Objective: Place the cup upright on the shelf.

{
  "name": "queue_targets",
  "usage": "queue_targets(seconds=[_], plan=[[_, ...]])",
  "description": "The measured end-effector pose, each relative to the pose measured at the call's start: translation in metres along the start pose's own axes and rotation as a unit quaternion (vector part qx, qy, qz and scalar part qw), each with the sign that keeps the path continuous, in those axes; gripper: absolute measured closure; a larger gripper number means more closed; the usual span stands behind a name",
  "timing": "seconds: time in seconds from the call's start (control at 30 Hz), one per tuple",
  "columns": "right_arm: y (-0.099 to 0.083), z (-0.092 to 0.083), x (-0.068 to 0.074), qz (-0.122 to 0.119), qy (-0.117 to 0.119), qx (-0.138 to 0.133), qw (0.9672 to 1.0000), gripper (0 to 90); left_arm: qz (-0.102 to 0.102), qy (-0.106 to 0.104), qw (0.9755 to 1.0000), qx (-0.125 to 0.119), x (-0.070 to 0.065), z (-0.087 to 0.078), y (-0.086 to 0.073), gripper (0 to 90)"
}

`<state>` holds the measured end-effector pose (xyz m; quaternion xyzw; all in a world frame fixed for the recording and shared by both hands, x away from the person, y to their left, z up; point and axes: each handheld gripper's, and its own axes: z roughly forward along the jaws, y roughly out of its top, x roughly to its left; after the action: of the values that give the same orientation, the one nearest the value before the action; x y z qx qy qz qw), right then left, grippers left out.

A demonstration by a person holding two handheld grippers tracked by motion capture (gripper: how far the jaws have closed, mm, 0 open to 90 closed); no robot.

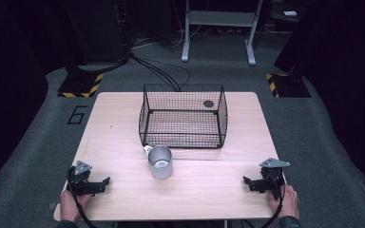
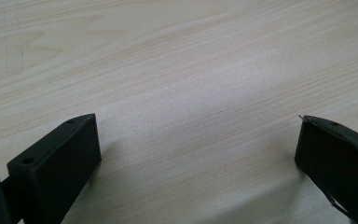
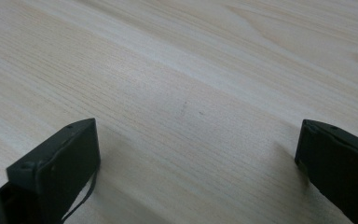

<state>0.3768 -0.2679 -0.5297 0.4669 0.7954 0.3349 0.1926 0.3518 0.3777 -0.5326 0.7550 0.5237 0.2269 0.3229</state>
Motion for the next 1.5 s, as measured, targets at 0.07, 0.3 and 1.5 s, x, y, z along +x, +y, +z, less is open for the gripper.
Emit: queue_targets(seconds=[0.07,0.3,1.5], plan=[[0.000,0.000,0.000,-0.001,0.000,0.000,1.0000,0.0,-0.003,0.002,1.0000,0.002,-0.001,0.000,0.000,0.1],[0.000,0.000,-0.001,-0.004,0.002,0.000,1.0000,0.0,-0.009,0.008,0.9999,-0.004,-0.002,0.000,0.000,0.3],[0.000,0.001,-0.001,-0.006,0.004,0.000,1.0000,0.0,0.008,-0.052,0.9975,-0.047,-0.028,-0.032,0.039,0.2]])
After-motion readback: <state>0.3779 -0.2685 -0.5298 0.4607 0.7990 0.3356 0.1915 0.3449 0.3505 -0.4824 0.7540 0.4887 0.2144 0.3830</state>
